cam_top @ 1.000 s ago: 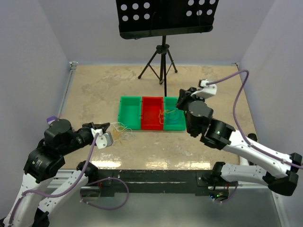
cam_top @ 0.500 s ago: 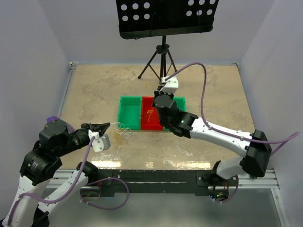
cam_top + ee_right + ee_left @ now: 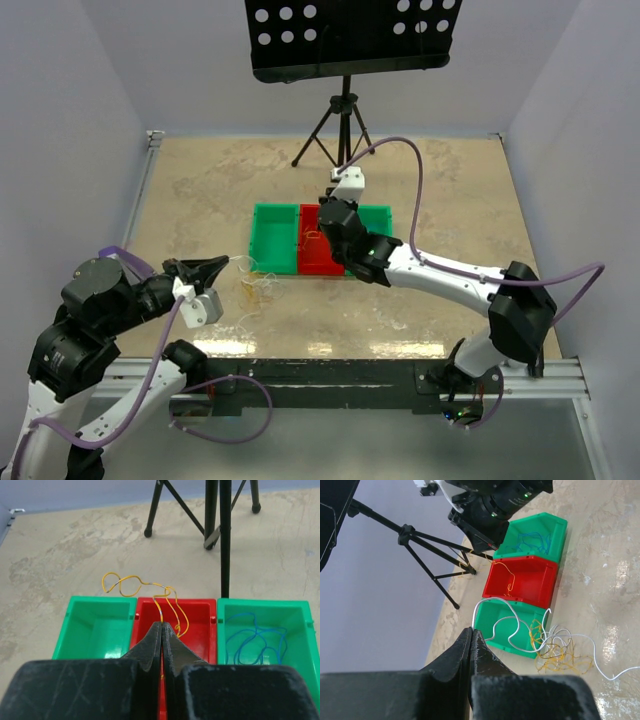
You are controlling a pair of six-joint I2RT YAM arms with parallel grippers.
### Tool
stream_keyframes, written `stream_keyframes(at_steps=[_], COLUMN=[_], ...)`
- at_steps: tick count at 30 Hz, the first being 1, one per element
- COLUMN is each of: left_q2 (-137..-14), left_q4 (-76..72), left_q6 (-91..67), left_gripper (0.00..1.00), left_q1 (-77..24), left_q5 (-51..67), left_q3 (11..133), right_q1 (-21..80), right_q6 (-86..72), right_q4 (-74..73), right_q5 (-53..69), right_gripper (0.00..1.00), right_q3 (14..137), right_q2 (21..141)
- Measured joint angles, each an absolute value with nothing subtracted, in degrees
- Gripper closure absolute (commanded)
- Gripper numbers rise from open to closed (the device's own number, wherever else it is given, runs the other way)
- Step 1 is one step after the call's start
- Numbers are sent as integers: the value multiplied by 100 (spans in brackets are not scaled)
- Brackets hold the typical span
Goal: Untangle the cables
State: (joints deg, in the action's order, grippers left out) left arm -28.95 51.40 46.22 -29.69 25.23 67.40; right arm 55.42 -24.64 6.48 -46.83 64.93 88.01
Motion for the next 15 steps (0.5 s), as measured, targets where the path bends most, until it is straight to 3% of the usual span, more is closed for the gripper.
stream_keyframes(at_steps=[15], left_q2=[-3041], left_q4=[5094], left_q6=[4606], left_gripper=[100], left_q1=[-2969], left_q5=[2775], left_q3=[7019], right_q1=[5542], right_q6=[-3245], right_q4=[604], right_q5=[-4320], right_gripper=[100], right_q3=[5839], right_q2=[9542])
